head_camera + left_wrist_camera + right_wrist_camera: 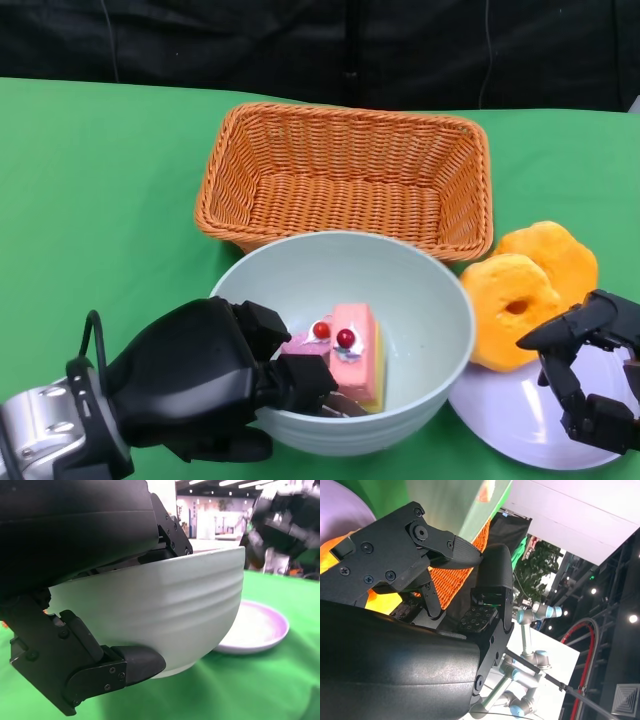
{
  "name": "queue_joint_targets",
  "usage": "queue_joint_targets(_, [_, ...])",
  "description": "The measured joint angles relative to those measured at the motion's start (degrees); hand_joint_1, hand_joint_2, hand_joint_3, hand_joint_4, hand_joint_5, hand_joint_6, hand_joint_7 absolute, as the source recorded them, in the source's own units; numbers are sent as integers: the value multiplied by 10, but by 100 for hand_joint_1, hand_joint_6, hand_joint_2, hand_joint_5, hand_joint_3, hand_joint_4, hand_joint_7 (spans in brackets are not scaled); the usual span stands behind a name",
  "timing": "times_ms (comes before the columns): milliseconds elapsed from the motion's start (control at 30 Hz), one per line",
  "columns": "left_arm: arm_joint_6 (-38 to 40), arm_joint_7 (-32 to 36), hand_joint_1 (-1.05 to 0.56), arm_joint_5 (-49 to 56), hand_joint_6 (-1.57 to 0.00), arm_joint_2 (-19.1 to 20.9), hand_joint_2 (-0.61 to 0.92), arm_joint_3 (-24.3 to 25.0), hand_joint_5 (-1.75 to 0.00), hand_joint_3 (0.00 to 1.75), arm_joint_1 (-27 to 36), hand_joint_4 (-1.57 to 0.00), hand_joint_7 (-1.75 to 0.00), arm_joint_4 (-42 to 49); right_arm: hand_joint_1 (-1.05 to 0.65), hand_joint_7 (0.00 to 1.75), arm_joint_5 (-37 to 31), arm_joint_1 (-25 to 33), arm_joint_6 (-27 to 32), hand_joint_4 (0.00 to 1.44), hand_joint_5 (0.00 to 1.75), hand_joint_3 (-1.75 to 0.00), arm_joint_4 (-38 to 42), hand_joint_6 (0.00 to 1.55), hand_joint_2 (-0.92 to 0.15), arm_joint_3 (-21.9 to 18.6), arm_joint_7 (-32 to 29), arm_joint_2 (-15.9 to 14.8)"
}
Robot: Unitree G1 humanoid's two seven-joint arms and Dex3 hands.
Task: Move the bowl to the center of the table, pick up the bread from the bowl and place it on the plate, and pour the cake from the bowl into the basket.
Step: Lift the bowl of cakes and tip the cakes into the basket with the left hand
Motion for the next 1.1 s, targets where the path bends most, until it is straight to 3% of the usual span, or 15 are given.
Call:
queue_joint_targets(367, [14, -106, -33, -98, -78, -17, 34, 59, -175, 129, 27, -103, -175, -85, -12, 111, -32, -6, 0, 89, 144, -104, 19, 92, -49, -5, -27, 6])
queue_joint_targets(533, [17, -130, -32, -127, -79, -30, 31, 84, -175, 138, 33, -105, -175, -111, -12, 111, -39, -13, -1, 89, 145, -104, 31, 92, -49, -7, -33, 7])
queue_joint_targets(800, [53, -179, -32, -188, -84, -38, 28, 123, -175, 138, 35, -109, -175, -165, -11, 109, -42, -21, -6, 90, 145, -106, 46, 93, -48, -7, -34, 8])
queue_joint_targets(1100, [56, -207, -32, -189, -84, -53, 28, 132, -175, 138, 38, -109, -175, -169, -11, 108, -43, -23, -6, 90, 145, -107, 48, 93, -47, -7, -34, 8])
